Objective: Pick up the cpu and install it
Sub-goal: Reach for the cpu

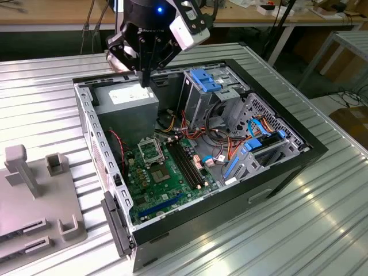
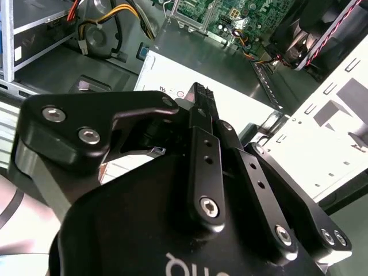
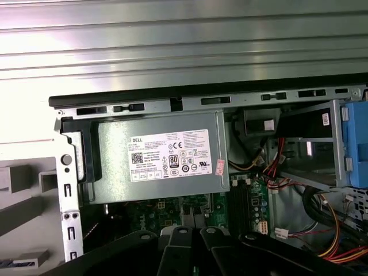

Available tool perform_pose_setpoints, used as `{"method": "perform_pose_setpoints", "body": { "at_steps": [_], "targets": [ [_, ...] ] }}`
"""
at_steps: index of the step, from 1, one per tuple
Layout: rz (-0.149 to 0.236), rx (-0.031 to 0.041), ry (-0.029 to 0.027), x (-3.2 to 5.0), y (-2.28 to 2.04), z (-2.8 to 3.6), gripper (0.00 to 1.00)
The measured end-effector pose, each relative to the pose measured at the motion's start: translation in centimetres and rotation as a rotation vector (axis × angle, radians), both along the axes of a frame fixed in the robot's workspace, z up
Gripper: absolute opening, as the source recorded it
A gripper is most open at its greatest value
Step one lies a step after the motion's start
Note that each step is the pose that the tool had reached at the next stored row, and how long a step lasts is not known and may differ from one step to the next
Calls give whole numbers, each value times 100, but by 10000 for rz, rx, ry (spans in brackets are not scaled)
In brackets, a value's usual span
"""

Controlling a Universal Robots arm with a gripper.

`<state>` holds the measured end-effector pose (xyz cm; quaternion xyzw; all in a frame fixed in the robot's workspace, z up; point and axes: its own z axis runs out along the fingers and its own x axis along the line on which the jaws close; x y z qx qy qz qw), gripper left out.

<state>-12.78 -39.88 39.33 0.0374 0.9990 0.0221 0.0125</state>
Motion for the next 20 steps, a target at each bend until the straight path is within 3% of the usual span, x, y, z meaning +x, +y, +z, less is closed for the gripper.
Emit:
{"method": "perform_pose_setpoints", "body": {
  "at_steps": [20],
  "targets": [
    [-1,1,4,-65,0,-2,11]
  ]
}}
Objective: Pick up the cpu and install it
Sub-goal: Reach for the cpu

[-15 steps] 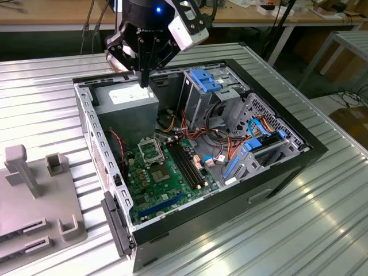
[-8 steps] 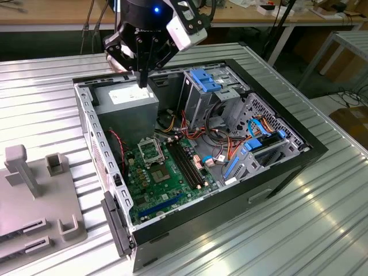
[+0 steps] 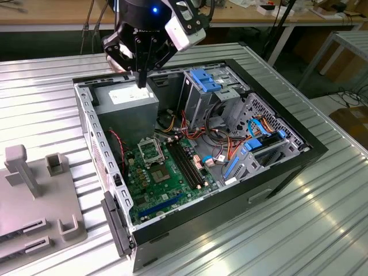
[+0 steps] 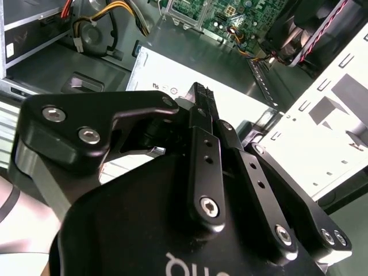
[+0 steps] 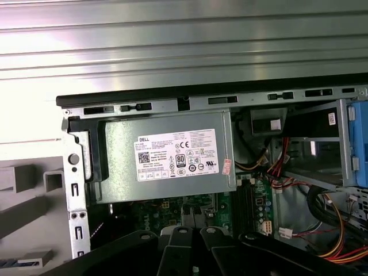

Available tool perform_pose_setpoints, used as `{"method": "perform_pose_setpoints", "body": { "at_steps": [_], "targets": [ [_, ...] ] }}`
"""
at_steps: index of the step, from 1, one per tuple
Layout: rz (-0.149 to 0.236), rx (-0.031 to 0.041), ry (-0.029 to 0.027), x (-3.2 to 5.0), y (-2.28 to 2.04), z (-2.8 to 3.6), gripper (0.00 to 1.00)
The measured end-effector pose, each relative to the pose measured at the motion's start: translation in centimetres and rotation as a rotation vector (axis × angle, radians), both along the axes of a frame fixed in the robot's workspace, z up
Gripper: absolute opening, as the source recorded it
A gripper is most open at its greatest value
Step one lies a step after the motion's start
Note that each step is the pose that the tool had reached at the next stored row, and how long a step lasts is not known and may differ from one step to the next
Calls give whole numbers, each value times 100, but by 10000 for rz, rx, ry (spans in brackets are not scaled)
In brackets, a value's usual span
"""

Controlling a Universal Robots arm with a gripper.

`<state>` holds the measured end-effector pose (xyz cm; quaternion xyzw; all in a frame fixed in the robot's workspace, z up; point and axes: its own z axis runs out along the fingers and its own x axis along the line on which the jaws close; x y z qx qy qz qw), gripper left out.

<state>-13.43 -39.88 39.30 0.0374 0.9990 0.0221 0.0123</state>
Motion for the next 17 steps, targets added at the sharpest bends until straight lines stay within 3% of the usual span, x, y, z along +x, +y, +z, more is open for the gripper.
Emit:
{"method": "perform_pose_setpoints", "body": {
  "at_steps": [17],
  "targets": [
    [0,3,15,-78,0,-6,11]
  ]
}}
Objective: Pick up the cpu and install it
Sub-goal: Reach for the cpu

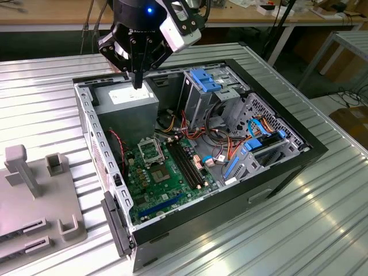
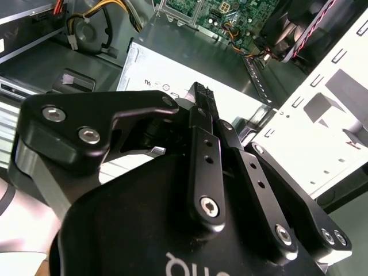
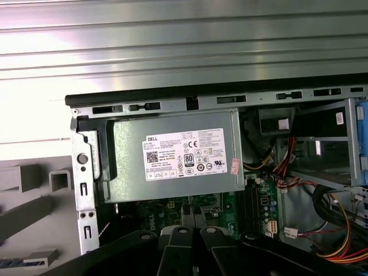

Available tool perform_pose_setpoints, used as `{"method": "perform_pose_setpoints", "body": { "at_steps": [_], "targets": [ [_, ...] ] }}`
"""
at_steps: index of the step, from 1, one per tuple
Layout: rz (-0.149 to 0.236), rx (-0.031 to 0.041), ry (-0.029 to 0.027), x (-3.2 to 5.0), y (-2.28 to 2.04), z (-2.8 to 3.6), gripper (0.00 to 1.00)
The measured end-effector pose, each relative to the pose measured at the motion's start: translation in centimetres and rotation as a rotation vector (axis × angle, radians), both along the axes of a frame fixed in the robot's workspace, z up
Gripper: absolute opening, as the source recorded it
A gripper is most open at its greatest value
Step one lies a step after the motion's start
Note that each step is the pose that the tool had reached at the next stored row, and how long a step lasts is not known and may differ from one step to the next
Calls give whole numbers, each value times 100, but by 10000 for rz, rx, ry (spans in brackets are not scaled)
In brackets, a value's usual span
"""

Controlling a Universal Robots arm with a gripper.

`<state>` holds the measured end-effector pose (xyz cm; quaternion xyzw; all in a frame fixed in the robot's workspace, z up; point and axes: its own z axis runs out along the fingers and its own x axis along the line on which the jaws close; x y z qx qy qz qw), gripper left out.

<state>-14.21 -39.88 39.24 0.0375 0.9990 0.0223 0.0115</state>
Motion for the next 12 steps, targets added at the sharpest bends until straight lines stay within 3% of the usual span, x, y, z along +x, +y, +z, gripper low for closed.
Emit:
{"method": "perform_pose_setpoints", "body": {
  "at_steps": [12],
  "targets": [
    [0,3,3,-54,0,-2,11]
  ]
}}
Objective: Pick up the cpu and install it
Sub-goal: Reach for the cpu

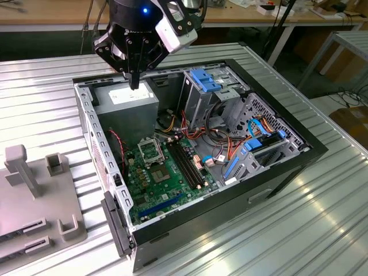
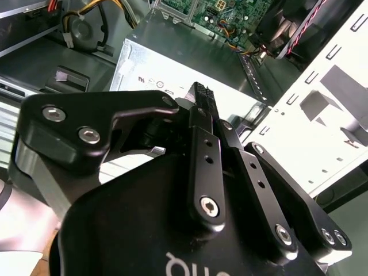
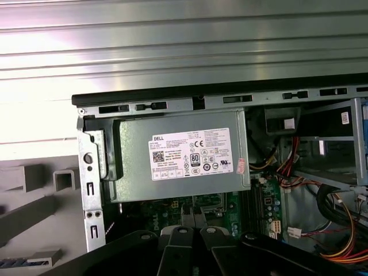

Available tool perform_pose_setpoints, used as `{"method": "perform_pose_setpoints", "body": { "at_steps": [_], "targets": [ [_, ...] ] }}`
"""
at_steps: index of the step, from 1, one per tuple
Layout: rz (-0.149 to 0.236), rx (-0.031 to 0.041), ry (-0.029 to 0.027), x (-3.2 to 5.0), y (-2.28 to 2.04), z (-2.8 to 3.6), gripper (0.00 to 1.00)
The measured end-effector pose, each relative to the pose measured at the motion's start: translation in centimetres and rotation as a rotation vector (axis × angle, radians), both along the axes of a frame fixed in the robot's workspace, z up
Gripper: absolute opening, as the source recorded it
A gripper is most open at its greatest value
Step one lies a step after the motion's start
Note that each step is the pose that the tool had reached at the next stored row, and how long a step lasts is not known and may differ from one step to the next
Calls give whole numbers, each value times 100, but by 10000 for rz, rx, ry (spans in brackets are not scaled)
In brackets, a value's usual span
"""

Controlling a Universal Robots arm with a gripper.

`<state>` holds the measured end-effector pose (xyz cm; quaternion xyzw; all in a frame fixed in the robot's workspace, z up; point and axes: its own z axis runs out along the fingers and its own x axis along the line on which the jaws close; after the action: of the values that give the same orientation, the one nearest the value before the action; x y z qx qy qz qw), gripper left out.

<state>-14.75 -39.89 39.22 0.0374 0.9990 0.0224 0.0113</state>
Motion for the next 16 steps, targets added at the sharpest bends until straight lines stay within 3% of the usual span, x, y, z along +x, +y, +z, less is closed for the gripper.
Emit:
{"method": "perform_pose_setpoints", "body": {
  "at_steps": [16],
  "targets": [
    [0,8,1,-80,0,-2,11]
  ]
}}
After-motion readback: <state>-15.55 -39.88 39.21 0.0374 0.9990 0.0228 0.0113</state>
